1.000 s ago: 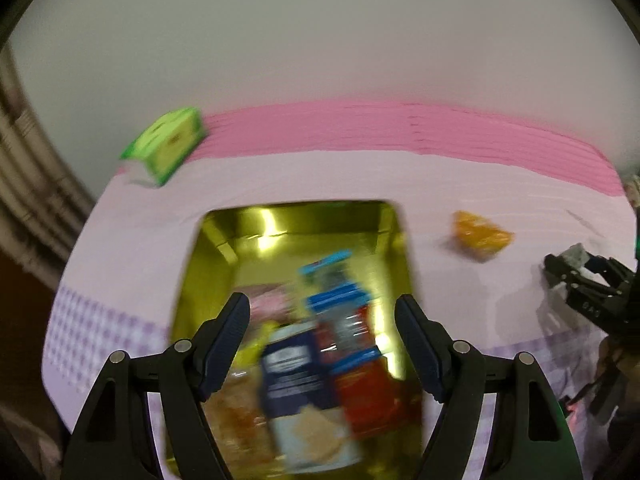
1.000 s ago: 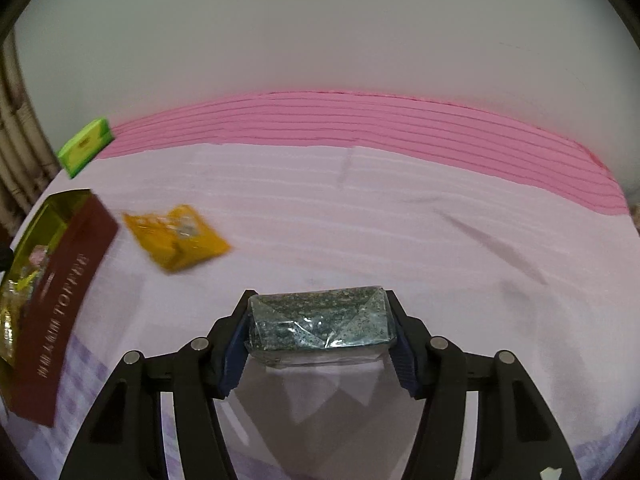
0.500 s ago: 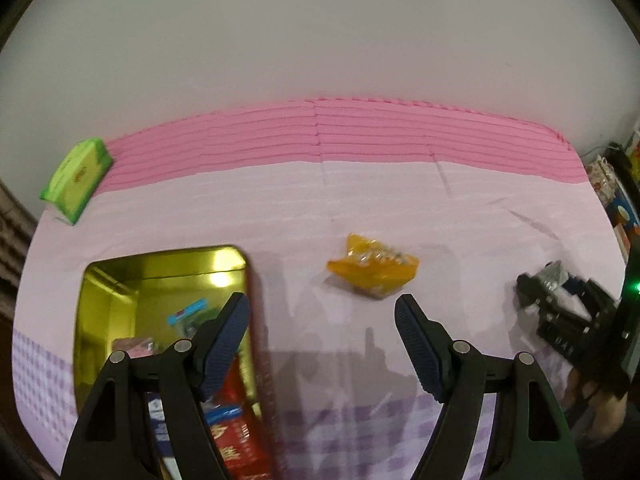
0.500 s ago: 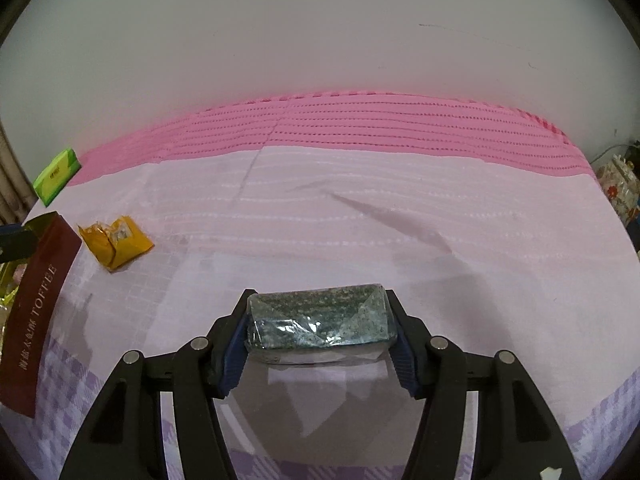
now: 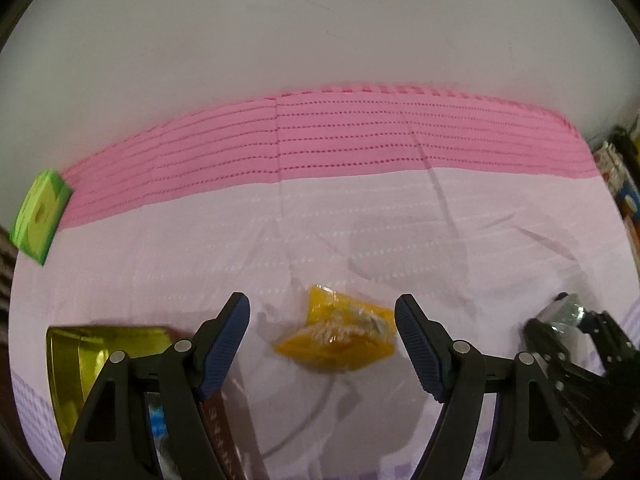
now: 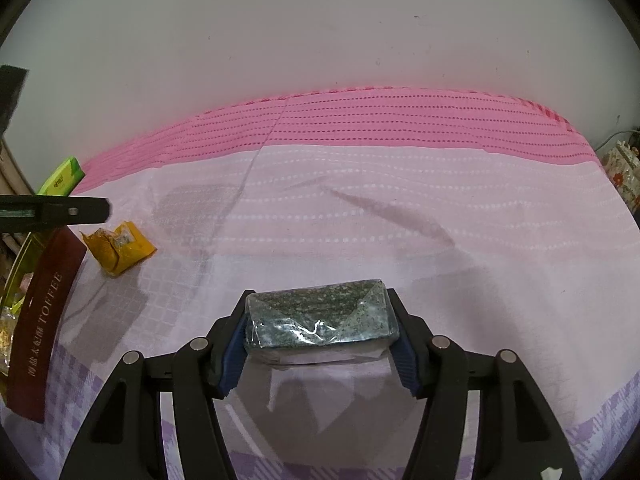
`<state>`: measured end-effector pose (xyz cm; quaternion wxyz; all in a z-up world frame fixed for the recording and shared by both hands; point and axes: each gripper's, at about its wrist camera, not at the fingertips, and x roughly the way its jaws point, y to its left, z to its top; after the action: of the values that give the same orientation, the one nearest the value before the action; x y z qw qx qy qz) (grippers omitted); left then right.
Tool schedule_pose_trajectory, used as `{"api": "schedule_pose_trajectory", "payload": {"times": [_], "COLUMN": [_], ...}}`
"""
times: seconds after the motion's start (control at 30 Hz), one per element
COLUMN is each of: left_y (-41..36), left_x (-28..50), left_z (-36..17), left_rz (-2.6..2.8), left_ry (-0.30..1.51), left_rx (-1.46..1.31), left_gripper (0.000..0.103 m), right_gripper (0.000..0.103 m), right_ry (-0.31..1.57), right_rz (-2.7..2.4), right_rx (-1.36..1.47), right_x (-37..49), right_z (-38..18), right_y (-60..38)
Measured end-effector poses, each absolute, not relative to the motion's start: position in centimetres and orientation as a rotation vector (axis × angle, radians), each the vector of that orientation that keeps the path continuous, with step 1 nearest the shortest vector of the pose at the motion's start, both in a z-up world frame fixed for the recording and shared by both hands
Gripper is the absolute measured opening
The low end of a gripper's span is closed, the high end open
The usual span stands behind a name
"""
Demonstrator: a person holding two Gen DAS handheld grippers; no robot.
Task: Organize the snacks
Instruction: 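Grasp the yellow snack bag with the left tool while the right tool holds the grey block, then carry the yellow snack bag into the gold tin and open the left tool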
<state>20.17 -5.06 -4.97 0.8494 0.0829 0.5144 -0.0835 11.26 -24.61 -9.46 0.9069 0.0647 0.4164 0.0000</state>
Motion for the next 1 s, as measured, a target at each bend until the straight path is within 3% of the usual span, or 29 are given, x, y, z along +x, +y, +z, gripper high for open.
{"api": "schedule_pose_trajectory", "payload": {"times": [0.4,0.47,0.57,1.0], "left_y": [-6.1,-6.3,-6.4,-5.8], "left_x": [21.1,20.9,20.3,15.8], "left_z": [-7.8,-7.9,-8.3,-8.0], "left_rz": [-0.208,-0.207,-0.224,-0.243], "left_ry": [1.180,1.183,1.204,1.194], "left_rx": [0.161,0.158,0.157,0.169], "left_gripper": [0.075,0.072,0.060,0.054], "right_gripper": [0.059,0.059,0.059,0.059], "right_ry": [0.859,0.859,0.859,0.858], "right_rz": [0.001,0.002,0.001,0.002], "right_rx": [0.136,0.137,0.136,0.138], "right_x": [11.3,11.3,11.3,11.3], "right_z": [-9.5,-9.5,-9.5,-9.5], "right_y": [-24.6,-24.7,-24.6,-24.6]}}
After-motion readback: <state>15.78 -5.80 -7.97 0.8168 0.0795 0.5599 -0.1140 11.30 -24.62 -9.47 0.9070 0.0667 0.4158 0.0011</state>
